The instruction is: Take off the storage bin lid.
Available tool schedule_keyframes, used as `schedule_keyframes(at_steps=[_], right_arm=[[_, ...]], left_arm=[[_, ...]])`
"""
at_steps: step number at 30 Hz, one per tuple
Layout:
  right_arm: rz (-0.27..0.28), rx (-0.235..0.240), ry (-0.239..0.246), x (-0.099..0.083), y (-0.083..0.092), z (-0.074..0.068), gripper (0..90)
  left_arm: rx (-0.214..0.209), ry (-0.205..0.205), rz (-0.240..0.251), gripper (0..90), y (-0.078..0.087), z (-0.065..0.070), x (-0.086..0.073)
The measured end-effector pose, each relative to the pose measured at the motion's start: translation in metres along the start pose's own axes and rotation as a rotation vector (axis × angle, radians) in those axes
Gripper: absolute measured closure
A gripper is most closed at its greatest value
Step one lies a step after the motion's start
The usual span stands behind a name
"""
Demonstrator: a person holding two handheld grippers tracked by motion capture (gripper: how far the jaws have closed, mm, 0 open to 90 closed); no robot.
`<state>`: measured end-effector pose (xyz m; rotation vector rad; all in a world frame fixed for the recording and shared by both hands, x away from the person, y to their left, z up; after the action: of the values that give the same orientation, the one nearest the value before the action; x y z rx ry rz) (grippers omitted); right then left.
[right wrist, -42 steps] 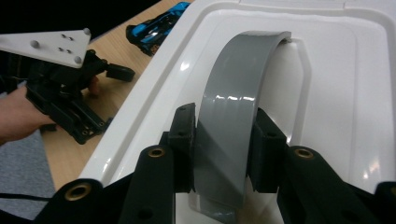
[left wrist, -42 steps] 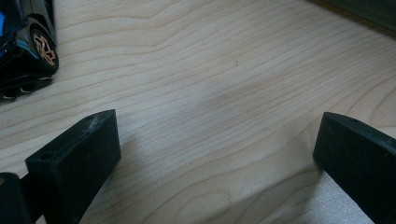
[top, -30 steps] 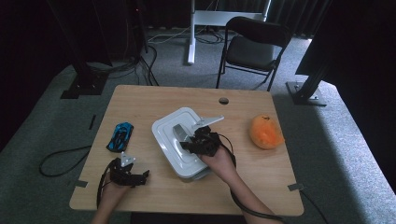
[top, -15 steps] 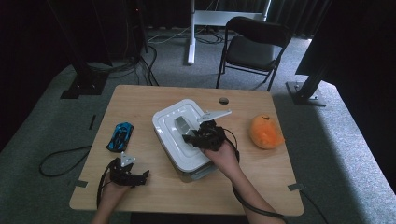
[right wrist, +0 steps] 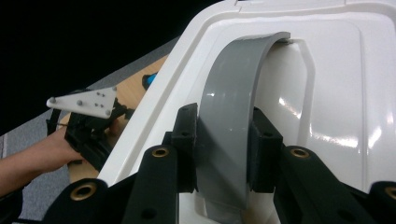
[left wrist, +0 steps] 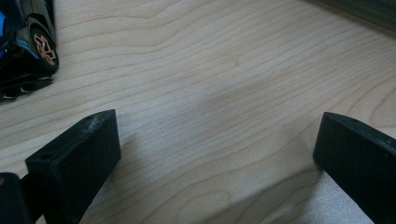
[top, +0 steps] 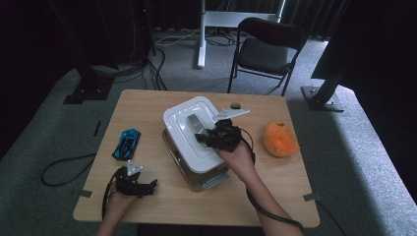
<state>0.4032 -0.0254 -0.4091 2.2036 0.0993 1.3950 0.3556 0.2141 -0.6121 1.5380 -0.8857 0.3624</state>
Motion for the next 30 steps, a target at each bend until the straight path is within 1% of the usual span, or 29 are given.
schedule_keyframes(at_steps=[3, 7, 13, 19, 23, 30], right_arm=[[0.015, -0.007, -0.005, 0.004, 0.004, 0.004, 69.1], [0.032, -0.028, -0.002, 0.009, 0.01, 0.009, 69.1], [0.059, -0.05, -0.012, 0.018, 0.019, 0.02, 69.1], [0.078, -0.071, -0.029, 0.024, 0.026, 0.033, 69.1], [0.096, -0.091, -0.05, 0.025, 0.031, 0.047, 69.0], [0.099, -0.158, -0.097, 0.022, 0.041, 0.078, 69.1]], left_arm=[[0.0, -0.001, -0.001, 1.1, 0.0, 0.0, 0.0], [-0.001, 0.0, -0.002, 1.2, 0.0, 0.0, 0.0], [-0.001, 0.0, -0.002, 1.1, 0.0, 0.0, 0.0], [-0.001, 0.002, -0.001, 1.1, 0.0, 0.0, 0.0], [0.0, 0.0, 0.0, 1.2, 0.0, 0.0, 0.0], [-0.001, 0.0, 0.001, 1.2, 0.0, 0.0, 0.0]])
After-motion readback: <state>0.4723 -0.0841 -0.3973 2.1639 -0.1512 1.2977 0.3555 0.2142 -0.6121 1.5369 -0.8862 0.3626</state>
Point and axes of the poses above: each handheld gripper's, and its own axes: y roughly backward along the jaws, x roughly out of its top, z roughly to its right, the point moved 9 cm from there along -y, roughly forward along the jaws, and after that the axes turned 14 degrees about x, right-handed, at the moved point
